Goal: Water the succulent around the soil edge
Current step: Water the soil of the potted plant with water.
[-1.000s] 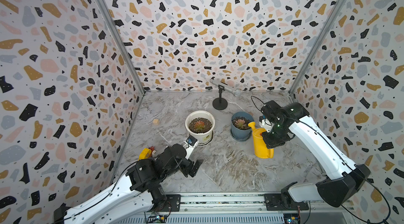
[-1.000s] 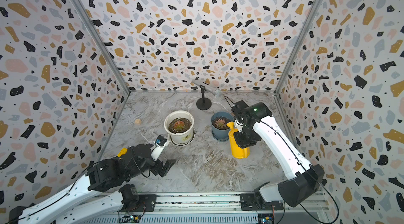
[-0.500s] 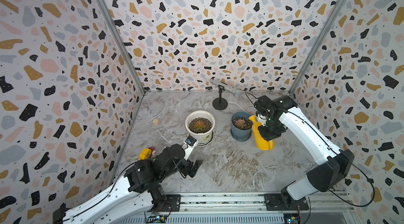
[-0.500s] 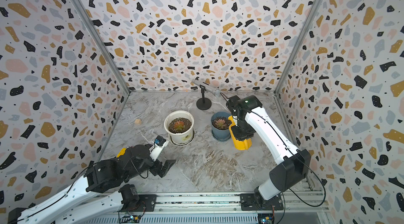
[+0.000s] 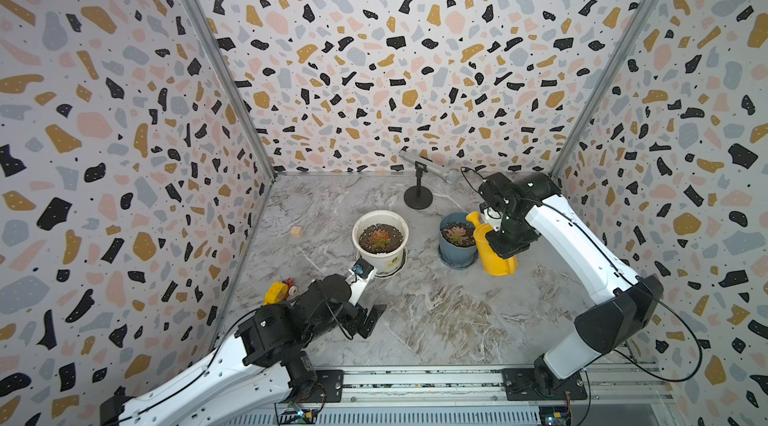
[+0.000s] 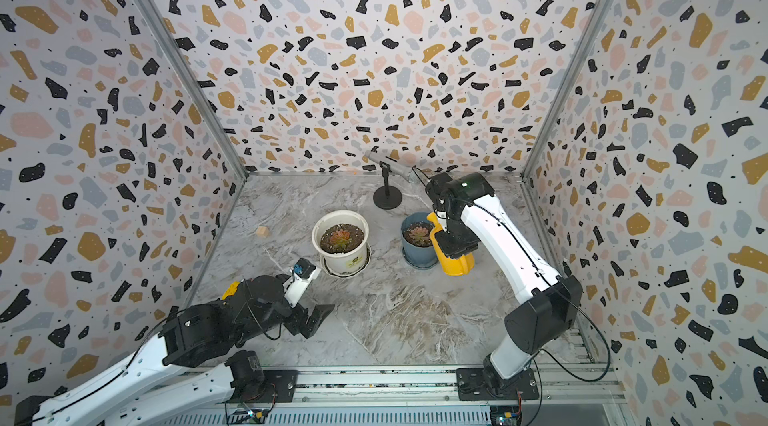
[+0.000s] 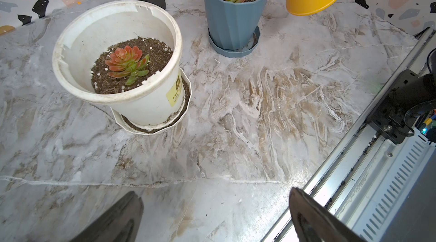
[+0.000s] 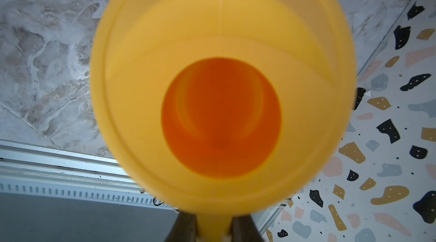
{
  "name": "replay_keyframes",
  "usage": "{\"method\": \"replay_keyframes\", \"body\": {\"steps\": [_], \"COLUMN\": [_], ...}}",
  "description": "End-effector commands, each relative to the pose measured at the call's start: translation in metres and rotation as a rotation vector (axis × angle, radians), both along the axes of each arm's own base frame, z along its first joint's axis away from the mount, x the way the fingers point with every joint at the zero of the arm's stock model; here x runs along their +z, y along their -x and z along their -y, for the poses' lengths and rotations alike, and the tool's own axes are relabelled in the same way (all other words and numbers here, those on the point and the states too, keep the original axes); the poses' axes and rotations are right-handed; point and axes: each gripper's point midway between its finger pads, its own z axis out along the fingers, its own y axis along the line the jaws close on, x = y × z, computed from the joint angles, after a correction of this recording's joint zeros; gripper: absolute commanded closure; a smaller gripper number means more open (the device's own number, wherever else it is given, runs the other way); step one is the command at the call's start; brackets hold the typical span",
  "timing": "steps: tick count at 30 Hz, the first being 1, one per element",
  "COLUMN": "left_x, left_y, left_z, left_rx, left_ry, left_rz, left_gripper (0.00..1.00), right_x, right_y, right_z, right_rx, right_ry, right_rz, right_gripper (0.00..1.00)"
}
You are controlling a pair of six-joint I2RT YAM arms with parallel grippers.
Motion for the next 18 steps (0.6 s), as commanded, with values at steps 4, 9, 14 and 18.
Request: {"method": "replay_keyframes", "body": {"steps": [4,9,14,18], "left_x": [0.003,0.003,0.003,0.003], "left_y": [-0.001,-0.001,-0.001,-0.001], "left_z": [0.001,0.001,0.001,0.002], "left_rx": [0.003,0.003,0.004,0.003], "left_ry": [0.020,0.020,0.019,0.018], "left_rz": [0.000,0.000,-0.001,-0.001], "left_gripper": [0.00,0.00,0.00,0.00], "right_x": [0.010,0.011,0.011,0.011], "right_y": [0.003,0.001,0.005,0.007], "right_z": [0.001,-0.006,-0.011,-0.010], "right_rx": [0.034,0.052,0.065,0.066], "right_ry": [0.045,0.047,0.032,0.032], "right_rz": [-0.017,-0.012,-0.019,-0.020], "right_gripper": [1.00,1.00,1.00,1.00]}}
